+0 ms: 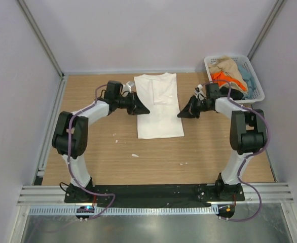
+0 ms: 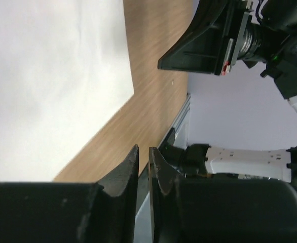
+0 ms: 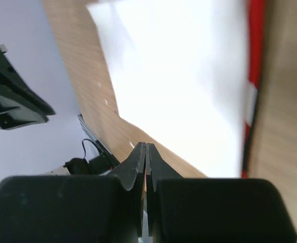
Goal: Fold and stack the t-shirts
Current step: Fold the tshirt
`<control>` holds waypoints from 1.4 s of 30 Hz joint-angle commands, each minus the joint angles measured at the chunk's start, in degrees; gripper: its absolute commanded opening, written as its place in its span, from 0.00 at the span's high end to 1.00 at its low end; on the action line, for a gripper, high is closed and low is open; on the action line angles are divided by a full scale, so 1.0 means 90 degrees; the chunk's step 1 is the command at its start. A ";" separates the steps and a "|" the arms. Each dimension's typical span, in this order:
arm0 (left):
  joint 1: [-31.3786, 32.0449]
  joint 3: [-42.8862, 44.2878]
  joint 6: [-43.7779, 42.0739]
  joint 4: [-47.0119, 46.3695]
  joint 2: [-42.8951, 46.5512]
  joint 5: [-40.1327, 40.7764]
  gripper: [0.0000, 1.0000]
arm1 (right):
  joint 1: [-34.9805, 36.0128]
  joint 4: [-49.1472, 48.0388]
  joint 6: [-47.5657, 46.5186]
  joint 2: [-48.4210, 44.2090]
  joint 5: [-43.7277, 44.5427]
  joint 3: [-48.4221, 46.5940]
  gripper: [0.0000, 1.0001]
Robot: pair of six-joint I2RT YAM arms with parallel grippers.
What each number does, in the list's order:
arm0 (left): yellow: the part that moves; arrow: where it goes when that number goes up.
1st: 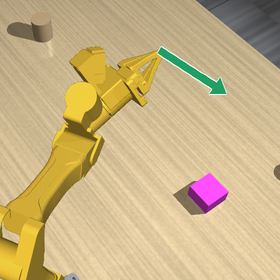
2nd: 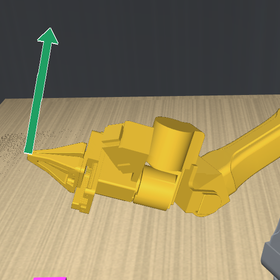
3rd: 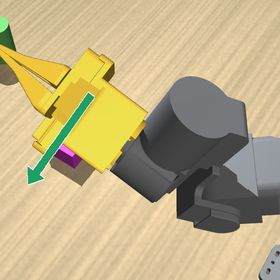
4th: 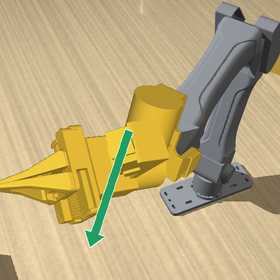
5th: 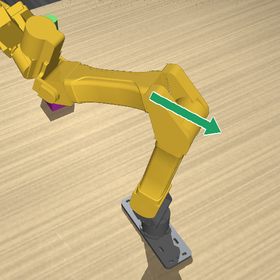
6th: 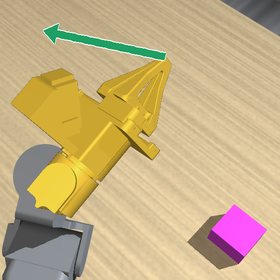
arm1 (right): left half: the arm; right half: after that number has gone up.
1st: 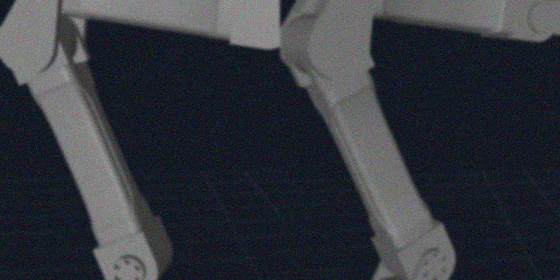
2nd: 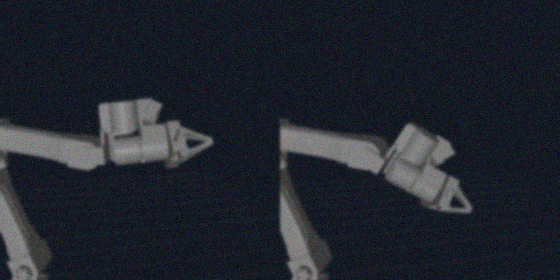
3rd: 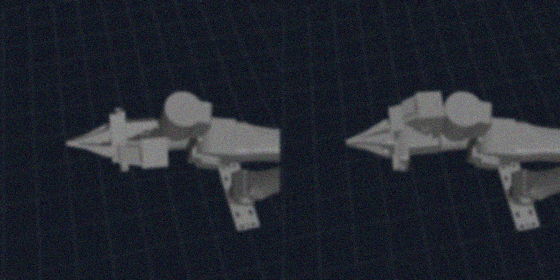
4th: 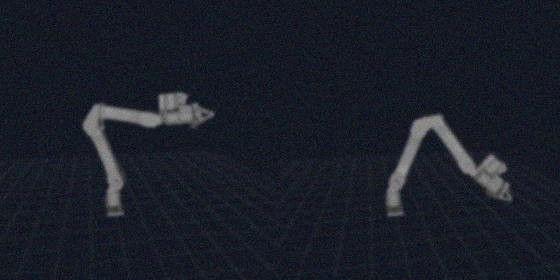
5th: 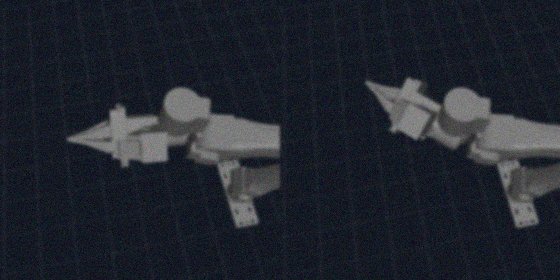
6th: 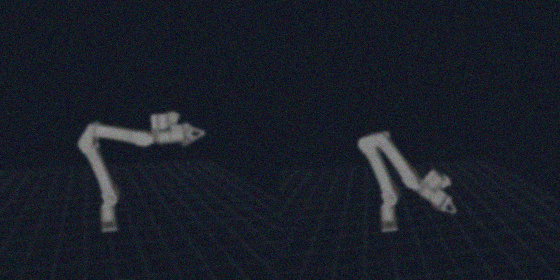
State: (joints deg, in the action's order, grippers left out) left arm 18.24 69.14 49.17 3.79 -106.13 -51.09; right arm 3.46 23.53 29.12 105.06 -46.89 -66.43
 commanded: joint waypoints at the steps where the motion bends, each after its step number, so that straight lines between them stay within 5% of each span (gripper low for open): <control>1: -0.0239 0.0656 0.0365 -0.0293 -0.0989 -0.0143 0.87 | 0.0493 -0.0905 0.0826 0.0805 -0.0190 -0.1151 0.94; 5: -0.0425 0.1183 0.1048 -0.1951 -0.1956 -0.0368 0.90 | 0.0874 -0.1275 0.1313 0.1919 -0.0229 -0.2372 0.94; 10: -0.0532 0.1672 0.1889 -0.3182 -0.2933 -0.0525 0.91 | 0.0973 -0.3022 0.2788 0.3072 -0.0619 -0.2960 0.94; 18: -0.0718 0.1741 0.2018 -0.3264 -0.3462 -0.0388 0.92 | 0.0348 -0.3289 0.2839 0.3659 -0.0571 -0.2902 0.94; 29: -0.0747 0.2132 -0.0137 -0.0540 -0.2595 0.0041 0.83 | -0.0501 -0.0960 0.0752 0.3172 -0.0034 -0.2891 0.90; 32: -0.0747 0.2180 -0.0957 0.0484 -0.1639 0.0548 0.76 | -0.0580 0.0582 -0.0079 0.2596 0.0550 -0.3301 0.72; 37: -0.0640 0.1986 -0.1713 0.1987 -0.0321 0.1418 0.65 | -0.0571 0.1603 -0.0999 0.1239 0.1361 -0.2825 0.47; 42: -0.0474 0.0513 -0.1596 0.2342 0.0657 0.1857 0.64 | -0.0561 0.1830 -0.1049 0.0116 0.1744 -0.1529 0.35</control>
State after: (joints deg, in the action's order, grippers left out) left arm 12.73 81.12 37.39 16.25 -102.48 -38.85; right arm -2.24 34.54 22.96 111.44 -35.05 -86.00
